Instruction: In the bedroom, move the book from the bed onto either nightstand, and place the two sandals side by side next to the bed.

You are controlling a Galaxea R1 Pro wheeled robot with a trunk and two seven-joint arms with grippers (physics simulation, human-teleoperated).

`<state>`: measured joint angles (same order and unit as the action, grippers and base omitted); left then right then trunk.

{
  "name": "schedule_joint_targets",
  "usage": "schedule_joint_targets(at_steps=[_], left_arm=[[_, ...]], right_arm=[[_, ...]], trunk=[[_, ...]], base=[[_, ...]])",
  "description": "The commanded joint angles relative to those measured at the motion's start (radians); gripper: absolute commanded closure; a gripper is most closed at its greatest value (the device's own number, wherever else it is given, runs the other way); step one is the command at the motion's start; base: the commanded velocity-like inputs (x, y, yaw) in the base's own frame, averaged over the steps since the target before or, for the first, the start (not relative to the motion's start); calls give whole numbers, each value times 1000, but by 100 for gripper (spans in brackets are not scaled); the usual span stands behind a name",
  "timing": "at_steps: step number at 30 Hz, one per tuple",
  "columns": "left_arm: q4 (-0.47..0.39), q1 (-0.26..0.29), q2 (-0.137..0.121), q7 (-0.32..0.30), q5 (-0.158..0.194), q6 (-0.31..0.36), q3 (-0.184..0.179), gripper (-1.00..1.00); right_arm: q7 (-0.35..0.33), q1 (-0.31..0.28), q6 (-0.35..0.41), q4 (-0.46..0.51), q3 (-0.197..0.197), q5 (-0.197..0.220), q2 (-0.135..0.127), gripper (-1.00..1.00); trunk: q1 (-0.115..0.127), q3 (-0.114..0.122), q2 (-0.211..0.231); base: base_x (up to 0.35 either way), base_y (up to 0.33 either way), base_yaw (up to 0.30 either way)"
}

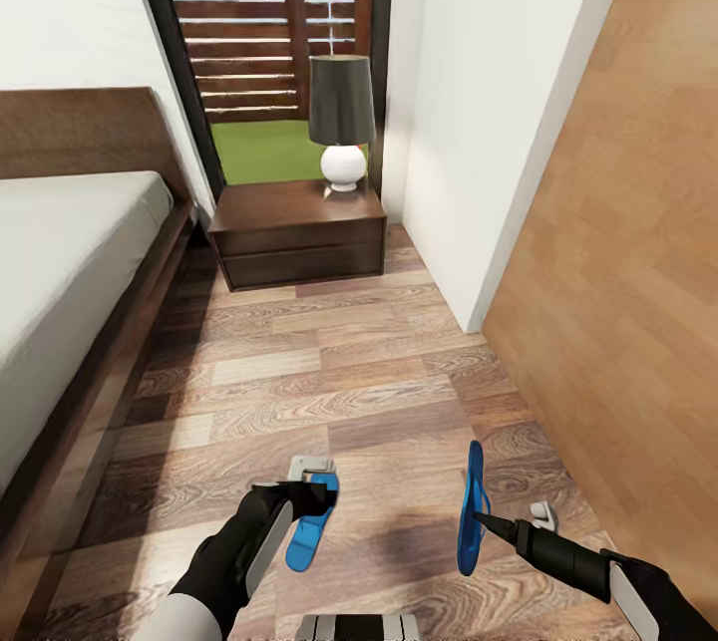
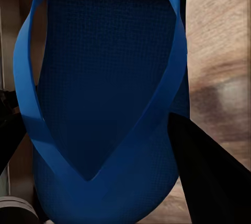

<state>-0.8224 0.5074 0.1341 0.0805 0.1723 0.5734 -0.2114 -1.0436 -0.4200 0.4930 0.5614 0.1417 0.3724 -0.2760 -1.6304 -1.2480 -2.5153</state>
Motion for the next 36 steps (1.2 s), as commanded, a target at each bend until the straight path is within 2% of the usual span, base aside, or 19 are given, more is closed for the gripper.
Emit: schedule_joint_targets(at_steps=[1, 36], left_arm=[[-1, 0, -1, 8, 10, 4, -2, -100], [-2, 0, -4, 8, 7, 4, 0, -100]], right_arm=[[-1, 0, 9, 0, 1, 6, 0, 100], [0, 0, 9, 0, 1, 6, 0, 100]], trunk=[[0, -5, -1], [-16, -140, -9]], base=[[0, 0, 0], [0, 0, 0]])
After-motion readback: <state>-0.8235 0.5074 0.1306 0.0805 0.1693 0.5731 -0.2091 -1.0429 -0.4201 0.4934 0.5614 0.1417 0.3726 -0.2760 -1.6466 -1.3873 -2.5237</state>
